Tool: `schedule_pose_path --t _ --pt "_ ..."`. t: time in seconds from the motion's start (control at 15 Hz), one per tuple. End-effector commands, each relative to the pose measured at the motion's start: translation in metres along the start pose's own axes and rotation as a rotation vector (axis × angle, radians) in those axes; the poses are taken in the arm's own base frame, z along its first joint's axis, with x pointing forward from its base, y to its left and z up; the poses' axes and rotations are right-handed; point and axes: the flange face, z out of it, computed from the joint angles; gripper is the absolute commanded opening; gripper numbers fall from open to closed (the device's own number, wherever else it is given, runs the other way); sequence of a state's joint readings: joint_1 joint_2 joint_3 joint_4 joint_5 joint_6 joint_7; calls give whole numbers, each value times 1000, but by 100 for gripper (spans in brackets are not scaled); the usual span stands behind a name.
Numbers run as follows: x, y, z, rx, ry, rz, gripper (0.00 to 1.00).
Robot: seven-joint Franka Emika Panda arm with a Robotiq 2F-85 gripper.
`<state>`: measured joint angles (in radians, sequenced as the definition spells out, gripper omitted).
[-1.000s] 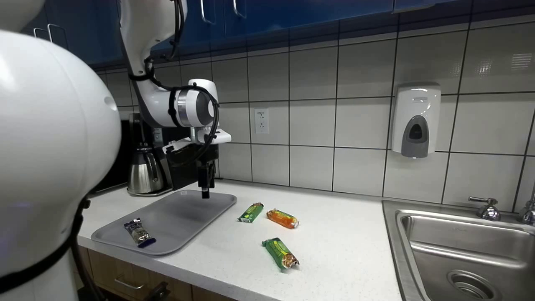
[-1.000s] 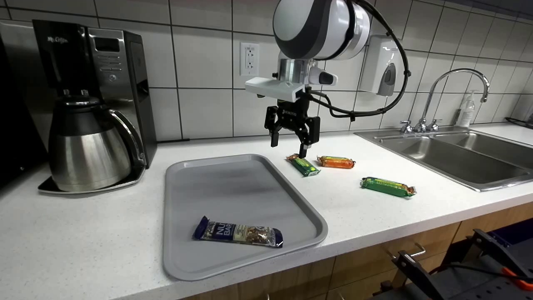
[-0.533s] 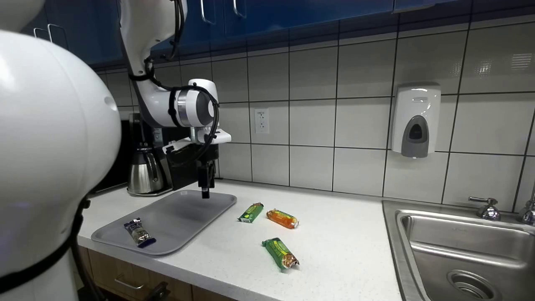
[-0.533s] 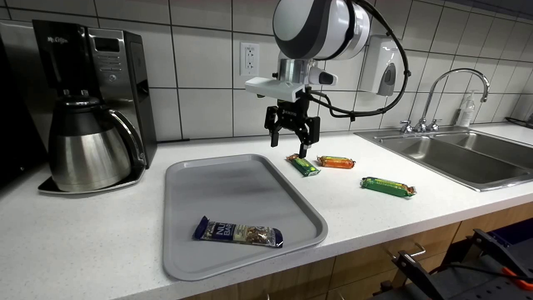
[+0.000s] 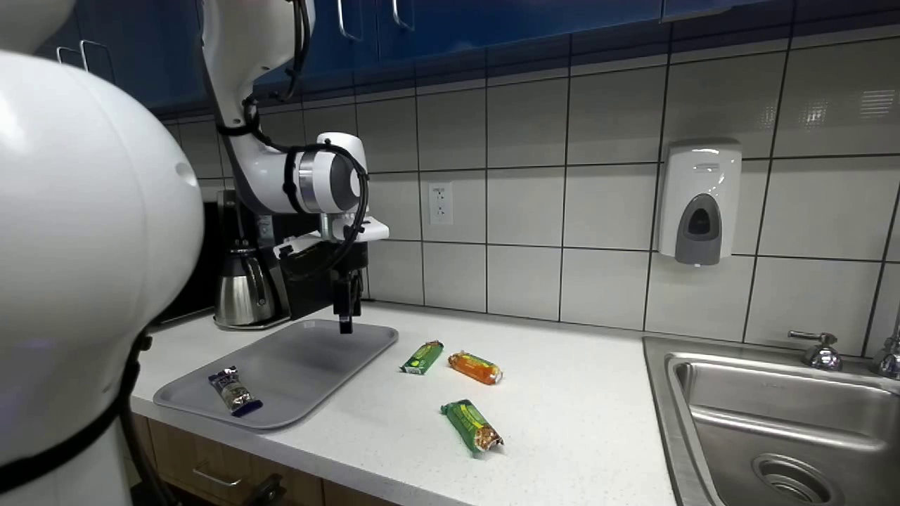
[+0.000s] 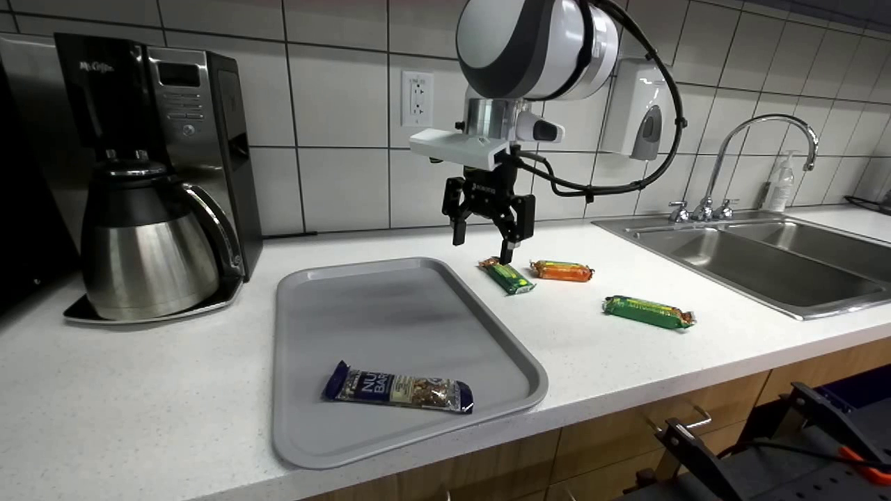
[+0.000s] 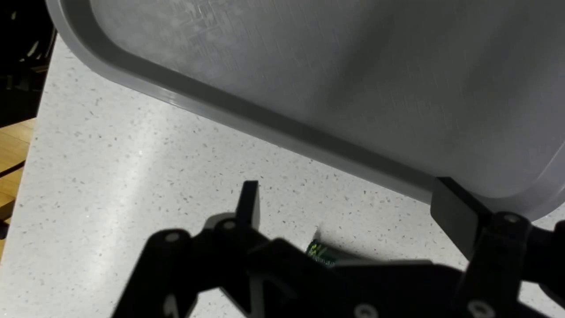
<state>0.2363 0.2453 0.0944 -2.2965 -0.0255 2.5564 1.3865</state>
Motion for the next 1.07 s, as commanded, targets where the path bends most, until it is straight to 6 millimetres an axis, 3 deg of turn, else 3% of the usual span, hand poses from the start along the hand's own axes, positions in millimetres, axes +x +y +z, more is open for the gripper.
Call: schedule_pose_path --t 0.0,0.6,1.0 --pt "-4 -3 -2 -1 12 5 100" --pt "-63 -21 -2 -2 111 41 100" --pt "-87 -24 6 -17 152 219 100"
